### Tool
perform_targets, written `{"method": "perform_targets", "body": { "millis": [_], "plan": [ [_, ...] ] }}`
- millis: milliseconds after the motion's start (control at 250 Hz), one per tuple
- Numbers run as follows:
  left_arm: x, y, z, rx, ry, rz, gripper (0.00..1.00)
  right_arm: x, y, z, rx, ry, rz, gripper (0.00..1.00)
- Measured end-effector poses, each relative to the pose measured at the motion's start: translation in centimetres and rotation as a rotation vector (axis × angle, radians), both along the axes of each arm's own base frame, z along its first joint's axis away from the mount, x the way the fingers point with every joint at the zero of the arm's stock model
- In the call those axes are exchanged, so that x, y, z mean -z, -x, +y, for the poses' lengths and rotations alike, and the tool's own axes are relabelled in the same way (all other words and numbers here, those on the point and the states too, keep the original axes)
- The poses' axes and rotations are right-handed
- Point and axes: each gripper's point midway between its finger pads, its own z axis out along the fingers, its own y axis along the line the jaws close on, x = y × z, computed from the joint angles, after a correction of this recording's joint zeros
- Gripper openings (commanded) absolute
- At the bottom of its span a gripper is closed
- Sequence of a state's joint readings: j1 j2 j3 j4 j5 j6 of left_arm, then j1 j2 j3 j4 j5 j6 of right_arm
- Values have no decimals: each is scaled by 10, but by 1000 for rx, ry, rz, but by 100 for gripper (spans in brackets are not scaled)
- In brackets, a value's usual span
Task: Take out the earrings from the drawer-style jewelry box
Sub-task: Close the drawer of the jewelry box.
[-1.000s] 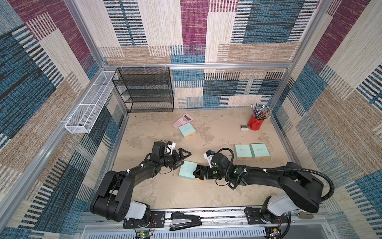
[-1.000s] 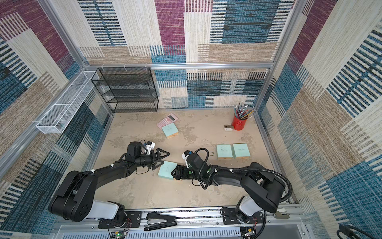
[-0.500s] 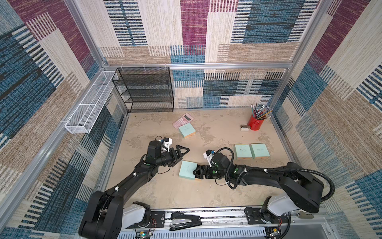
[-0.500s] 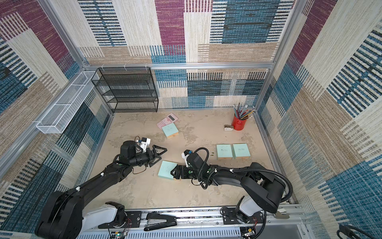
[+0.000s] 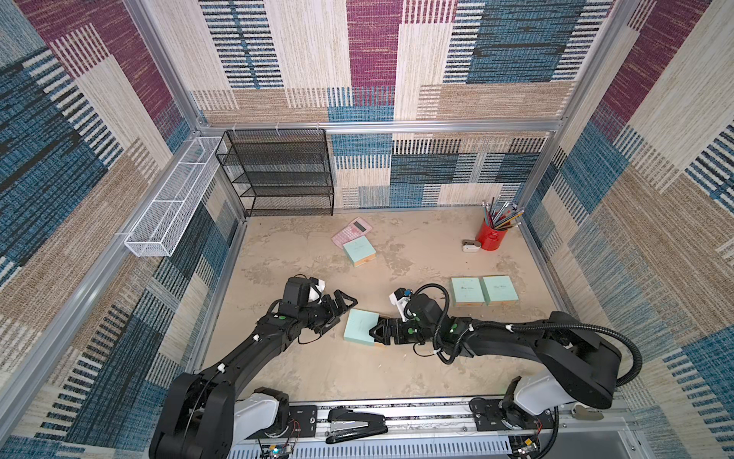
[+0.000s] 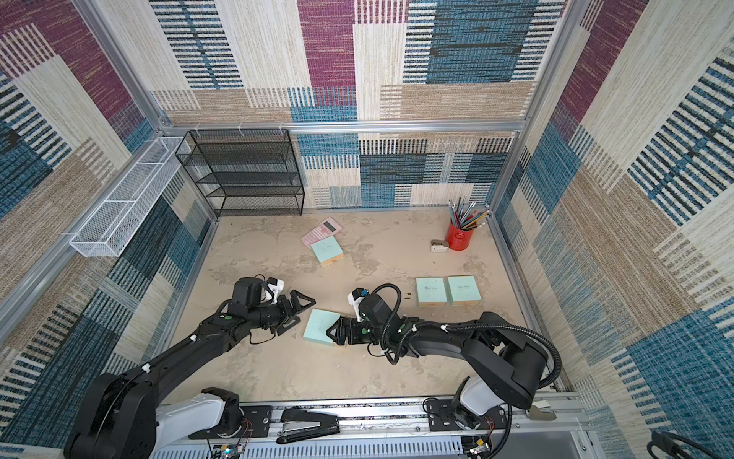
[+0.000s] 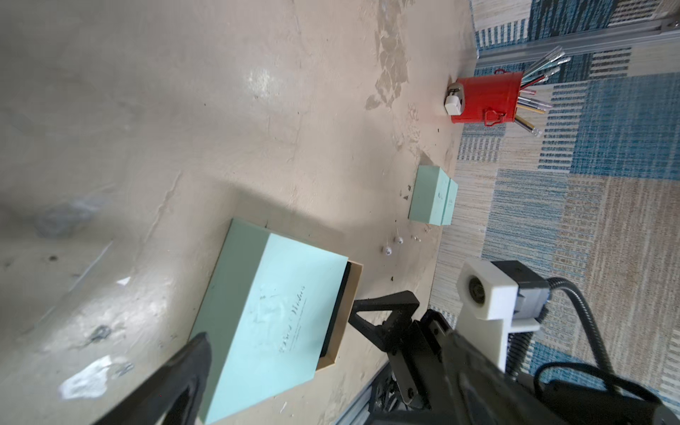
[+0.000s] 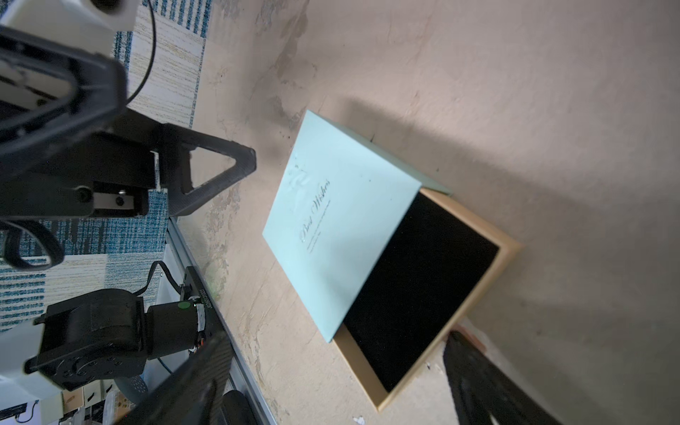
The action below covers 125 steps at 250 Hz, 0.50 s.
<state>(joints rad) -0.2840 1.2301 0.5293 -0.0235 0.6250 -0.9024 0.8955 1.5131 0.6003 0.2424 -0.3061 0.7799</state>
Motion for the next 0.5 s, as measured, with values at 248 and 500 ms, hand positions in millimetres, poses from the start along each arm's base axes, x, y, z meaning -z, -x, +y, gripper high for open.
{"method": "perform_targets", "body": {
  "millis": [248, 500],
  "plan": [
    [9, 1, -25, 83, 89, 23, 98, 4, -1, 10, -15, -1, 6, 92],
    [11, -11, -33, 79, 106, -22, 98, 8, -7, 24, -27, 7, 8, 91]
  ]
}}
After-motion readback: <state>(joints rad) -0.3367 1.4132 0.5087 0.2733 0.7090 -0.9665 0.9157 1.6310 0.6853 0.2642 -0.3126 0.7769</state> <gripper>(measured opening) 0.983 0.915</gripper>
